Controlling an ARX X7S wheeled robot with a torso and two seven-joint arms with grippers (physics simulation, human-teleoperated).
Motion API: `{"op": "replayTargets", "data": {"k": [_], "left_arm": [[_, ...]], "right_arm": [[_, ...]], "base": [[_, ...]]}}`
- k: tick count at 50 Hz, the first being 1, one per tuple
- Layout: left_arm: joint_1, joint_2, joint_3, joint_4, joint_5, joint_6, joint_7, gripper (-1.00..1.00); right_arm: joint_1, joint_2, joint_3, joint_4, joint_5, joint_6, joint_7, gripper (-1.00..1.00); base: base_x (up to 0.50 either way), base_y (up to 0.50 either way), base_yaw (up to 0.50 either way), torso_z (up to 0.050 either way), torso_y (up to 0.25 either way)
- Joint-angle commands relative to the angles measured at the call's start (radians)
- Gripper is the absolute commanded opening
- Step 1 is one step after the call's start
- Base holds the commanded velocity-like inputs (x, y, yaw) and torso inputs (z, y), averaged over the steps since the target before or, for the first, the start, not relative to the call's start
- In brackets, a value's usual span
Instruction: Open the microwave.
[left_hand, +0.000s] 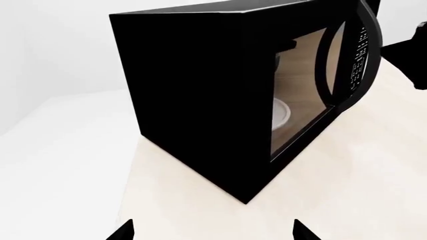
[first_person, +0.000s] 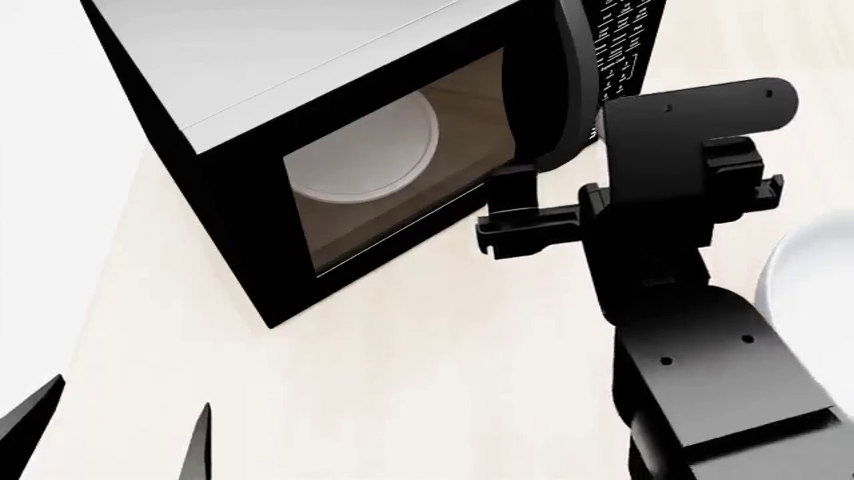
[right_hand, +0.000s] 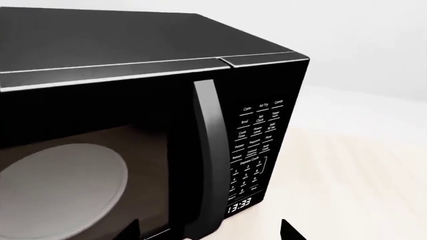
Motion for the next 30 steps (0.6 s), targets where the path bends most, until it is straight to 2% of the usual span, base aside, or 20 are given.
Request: {"op": "replayTargets", "data": {"k": [1, 30], "left_arm": [[-0.001, -0.003, 0.004, 0.003, -0.003, 0.000, -0.004, 1.00], [-0.002, -0.013, -0.001, 0.008, -0.020, 0.002, -0.014, 1.00]], "right_arm": [[0.061, -0.012, -0.036, 0.093, -0.029, -0.030, -0.024, 1.00], [0.177, -0.062, -0.081, 0.325, -0.073, -0.106, -0.057, 1.00]], "base": [[0.00, 0.00, 0.00, 0.000, 0.000], [0.00, 0.00, 0.00, 0.000, 0.000]]}}
